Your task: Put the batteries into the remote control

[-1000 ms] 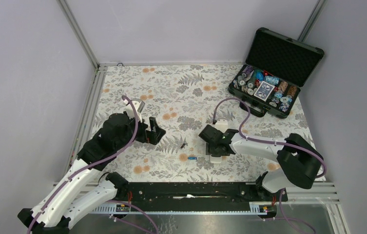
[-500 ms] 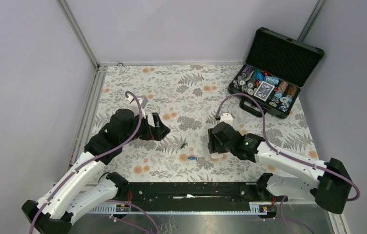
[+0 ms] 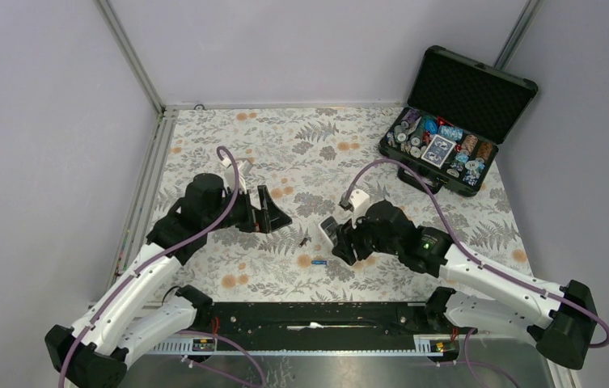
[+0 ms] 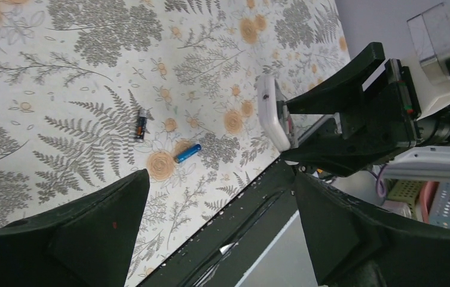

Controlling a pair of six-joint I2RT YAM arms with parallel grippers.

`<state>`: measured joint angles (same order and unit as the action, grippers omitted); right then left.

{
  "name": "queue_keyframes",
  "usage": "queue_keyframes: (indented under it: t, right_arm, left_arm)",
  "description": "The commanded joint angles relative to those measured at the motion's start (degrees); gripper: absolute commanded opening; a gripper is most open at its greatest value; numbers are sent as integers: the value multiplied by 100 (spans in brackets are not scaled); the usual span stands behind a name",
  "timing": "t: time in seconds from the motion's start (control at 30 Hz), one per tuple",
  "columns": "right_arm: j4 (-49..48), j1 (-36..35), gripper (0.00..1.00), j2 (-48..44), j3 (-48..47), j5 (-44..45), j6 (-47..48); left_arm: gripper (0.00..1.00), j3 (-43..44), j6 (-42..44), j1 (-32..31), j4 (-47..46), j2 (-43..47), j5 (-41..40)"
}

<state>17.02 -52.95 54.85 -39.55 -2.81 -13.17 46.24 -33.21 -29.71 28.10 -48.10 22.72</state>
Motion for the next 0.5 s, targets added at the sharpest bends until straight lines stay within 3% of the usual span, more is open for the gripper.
queue_keyframes:
  t: [0.0,0.27,0.47]
  right_arm:
    - [-435,-181,0,-64,-205,-711,950]
    - [-897,-702,0,-48,-252,-914,2063]
    - [-947,-877,0,162,-484,-977,2540]
  left_arm:
    - [99,-19,-112,103,-410,-42,777]
    - [99,-148,-194,124,-437,-270,1503]
    - [89,-302,-172,124,-471,-374,1887]
